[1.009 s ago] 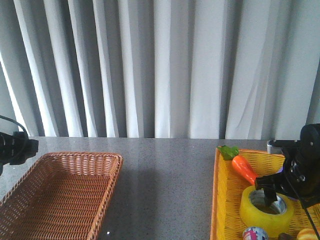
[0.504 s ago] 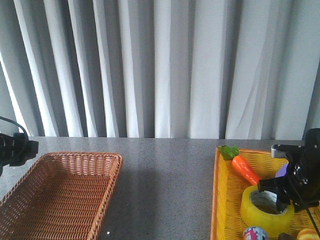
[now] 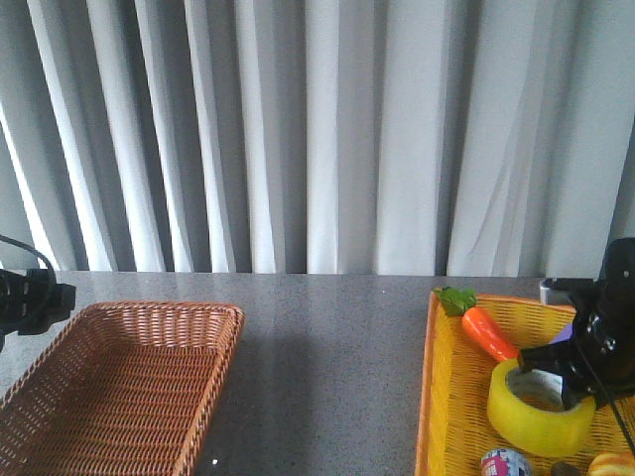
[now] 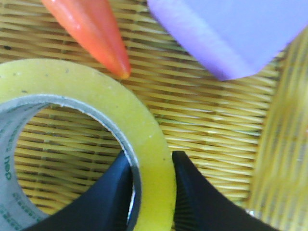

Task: Transfer tape with both arms
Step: 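Close the right gripper on the tape roll rim and lift it, then carry the tape roll toward the table center and set it down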

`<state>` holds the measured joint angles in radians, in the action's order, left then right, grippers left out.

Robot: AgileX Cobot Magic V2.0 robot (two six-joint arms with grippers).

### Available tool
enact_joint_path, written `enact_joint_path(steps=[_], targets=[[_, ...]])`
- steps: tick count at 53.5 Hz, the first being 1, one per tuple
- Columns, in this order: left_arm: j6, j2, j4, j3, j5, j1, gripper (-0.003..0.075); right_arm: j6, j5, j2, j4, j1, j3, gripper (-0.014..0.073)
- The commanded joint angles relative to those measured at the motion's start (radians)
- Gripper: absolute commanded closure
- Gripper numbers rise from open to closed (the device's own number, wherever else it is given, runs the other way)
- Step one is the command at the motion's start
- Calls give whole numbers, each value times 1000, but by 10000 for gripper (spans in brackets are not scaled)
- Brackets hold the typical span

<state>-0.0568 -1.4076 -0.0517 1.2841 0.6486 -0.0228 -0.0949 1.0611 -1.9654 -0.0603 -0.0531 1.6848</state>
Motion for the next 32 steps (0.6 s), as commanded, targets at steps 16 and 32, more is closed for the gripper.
enact_joint_path(steps=[16,32], targets=[[-2,28,-5,37,-45,1,200,156,-41,188,188,90,324,563],[-1,28,-4,37,-41,1,200,163,-37,47,100,405,385,538]])
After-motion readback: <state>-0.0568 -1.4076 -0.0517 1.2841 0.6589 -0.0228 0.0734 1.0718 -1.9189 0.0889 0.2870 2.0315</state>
